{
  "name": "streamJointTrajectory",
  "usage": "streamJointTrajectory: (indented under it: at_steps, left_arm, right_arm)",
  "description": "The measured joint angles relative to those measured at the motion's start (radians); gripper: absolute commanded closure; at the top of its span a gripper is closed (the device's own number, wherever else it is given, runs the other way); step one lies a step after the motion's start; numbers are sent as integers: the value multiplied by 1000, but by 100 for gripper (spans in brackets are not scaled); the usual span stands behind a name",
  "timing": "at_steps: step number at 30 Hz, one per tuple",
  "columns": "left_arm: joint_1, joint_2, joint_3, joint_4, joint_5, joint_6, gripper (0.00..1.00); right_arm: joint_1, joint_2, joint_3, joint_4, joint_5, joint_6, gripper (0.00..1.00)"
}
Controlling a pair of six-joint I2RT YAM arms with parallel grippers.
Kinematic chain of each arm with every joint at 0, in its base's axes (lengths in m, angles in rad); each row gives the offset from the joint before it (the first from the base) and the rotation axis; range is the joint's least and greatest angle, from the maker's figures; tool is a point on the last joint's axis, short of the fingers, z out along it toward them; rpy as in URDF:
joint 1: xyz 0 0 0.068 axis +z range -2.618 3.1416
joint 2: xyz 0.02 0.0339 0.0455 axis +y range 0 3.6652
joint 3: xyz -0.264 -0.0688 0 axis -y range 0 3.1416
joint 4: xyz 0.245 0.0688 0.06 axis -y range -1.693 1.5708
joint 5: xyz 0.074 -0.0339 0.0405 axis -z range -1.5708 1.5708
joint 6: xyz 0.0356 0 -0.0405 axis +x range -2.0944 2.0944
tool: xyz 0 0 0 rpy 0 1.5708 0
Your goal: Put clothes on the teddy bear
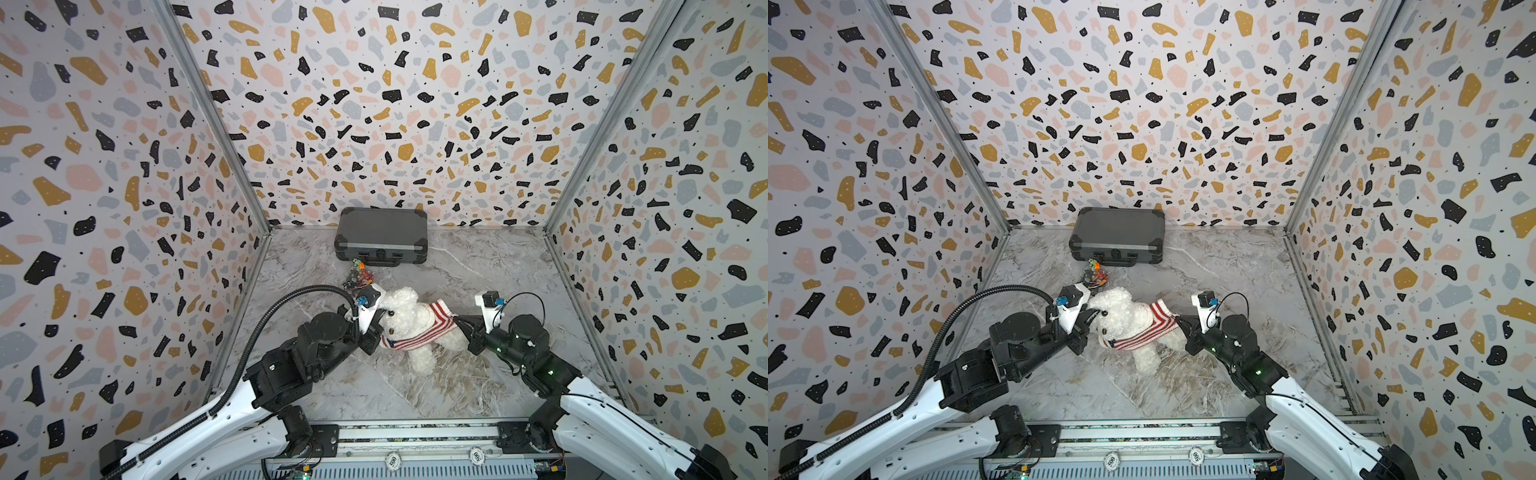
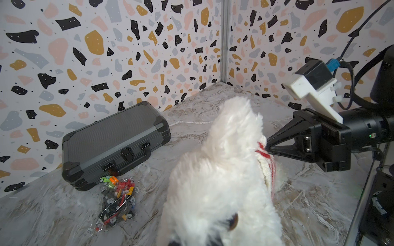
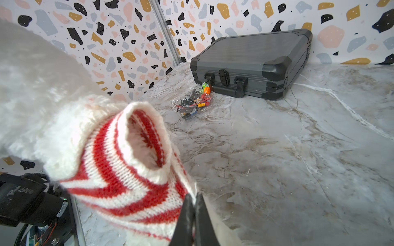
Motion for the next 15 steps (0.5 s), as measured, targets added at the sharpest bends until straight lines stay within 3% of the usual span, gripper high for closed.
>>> streamJointTrajectory:
  at_steps: [15]
  left_arm:
    - [0,-38,-20,39,-5,-29,100]
  right_arm:
    - [-7,45,-1,65,-40,7,100]
